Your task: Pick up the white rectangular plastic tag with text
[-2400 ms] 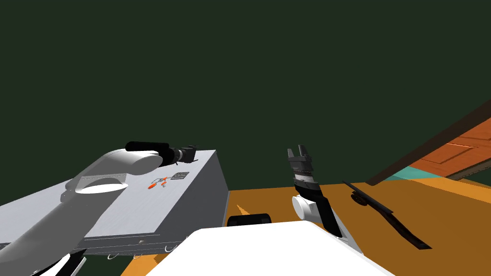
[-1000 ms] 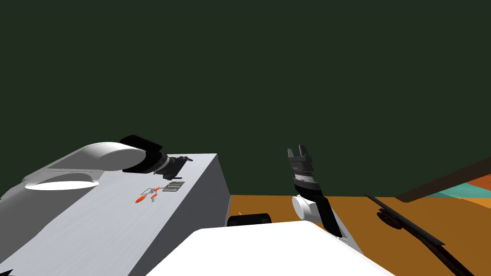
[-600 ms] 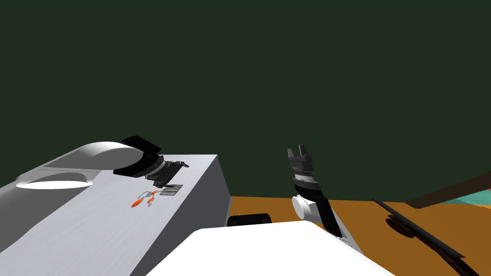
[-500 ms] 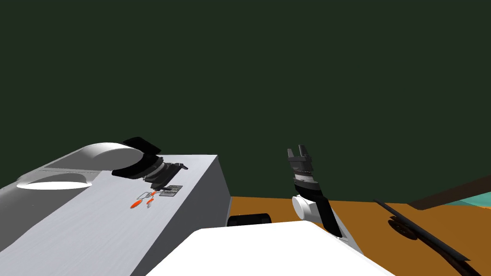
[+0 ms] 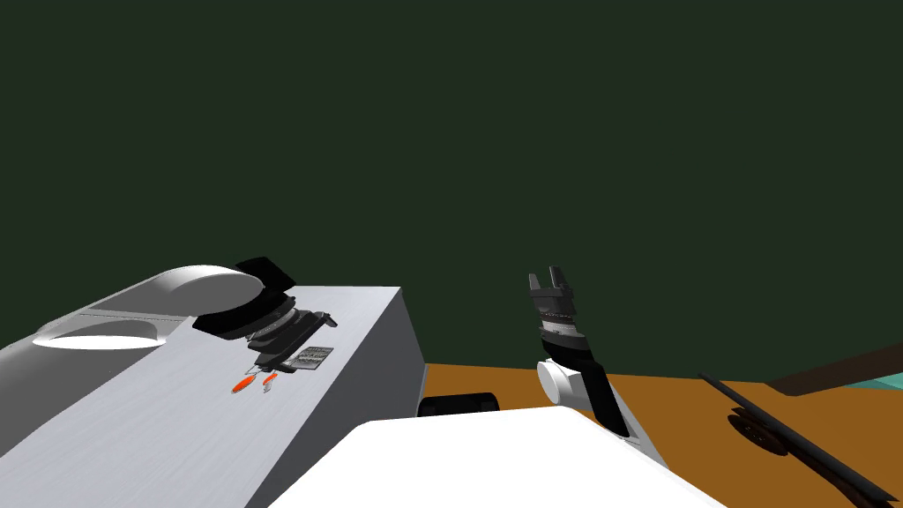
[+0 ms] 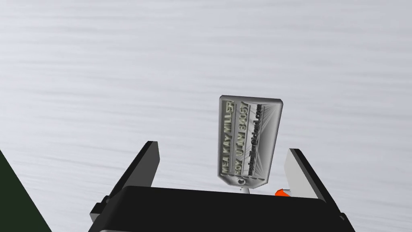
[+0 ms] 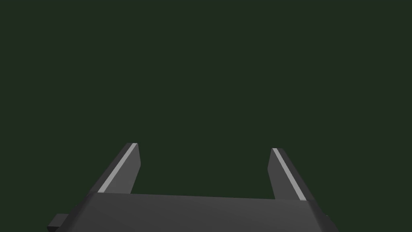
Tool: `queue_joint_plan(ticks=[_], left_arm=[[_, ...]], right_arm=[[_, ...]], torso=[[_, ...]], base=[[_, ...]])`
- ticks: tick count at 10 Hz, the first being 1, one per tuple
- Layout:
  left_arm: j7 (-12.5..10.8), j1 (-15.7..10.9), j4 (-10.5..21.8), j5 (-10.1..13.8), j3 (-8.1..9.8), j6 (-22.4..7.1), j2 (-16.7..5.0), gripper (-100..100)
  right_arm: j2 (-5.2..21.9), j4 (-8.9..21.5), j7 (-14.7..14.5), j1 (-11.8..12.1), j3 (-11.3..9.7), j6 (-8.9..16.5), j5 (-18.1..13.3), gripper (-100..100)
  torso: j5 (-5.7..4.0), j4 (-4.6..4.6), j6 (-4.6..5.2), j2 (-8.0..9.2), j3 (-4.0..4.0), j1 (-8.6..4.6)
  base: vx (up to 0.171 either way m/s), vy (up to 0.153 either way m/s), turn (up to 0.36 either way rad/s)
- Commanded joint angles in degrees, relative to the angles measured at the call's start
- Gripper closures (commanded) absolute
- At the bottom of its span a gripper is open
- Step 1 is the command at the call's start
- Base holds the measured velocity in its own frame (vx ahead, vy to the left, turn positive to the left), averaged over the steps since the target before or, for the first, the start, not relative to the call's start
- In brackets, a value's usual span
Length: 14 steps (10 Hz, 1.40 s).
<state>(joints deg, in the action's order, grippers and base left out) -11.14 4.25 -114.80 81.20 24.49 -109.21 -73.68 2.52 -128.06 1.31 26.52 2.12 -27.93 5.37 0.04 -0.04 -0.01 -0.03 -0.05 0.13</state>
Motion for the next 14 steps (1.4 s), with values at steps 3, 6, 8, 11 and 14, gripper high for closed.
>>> queue_joint_plan(ticks=[3, 6, 8, 11, 14], left_arm=[[-0.04, 0.43, 0.79, 0.78, -1.12, -2.31, -0.25, -100], [-2.87, 1.58, -1.75, 0.47, -2.63, -0.76, -0.02, -100], [-5.03, 2.38, -3.66, 0.23, -3.75, 0.57, 0.13, -100], [-6.61, 2.84, -5.06, -0.05, -4.77, 1.58, 0.23, -100], [-6.84, 2.87, -5.11, -0.06, -4.78, 1.62, 0.20, 100]], right_arm=[[0.00, 0.00, 0.00, 0.00, 0.00, 0.00, 0.00, 0], [0.00, 0.00, 0.00, -0.01, 0.00, 0.00, 0.00, 0], [0.00, 0.00, 0.00, -0.01, 0.00, 0.00, 0.00, 0], [0.00, 0.00, 0.00, -0.01, 0.00, 0.00, 0.00, 0], [0.00, 0.00, 0.00, 0.00, 0.00, 0.00, 0.00, 0]], torso=[[0.00, 0.00, 0.00, 0.01, 0.01, 0.00], [0.01, 0.03, 0.02, 0.13, 0.07, 0.08], [0.04, 0.04, 0.01, 0.17, 0.09, 0.15], [0.03, 0.03, 0.02, 0.19, 0.11, 0.00], [0.07, -0.01, 0.05, 0.07, 0.03, -0.04]], base=[[0.025, 0.004, 0.010], [-0.004, 0.032, -0.036], [-0.014, 0.032, -0.053], [-0.012, 0.012, -0.040], [0.000, 0.000, 0.000]])
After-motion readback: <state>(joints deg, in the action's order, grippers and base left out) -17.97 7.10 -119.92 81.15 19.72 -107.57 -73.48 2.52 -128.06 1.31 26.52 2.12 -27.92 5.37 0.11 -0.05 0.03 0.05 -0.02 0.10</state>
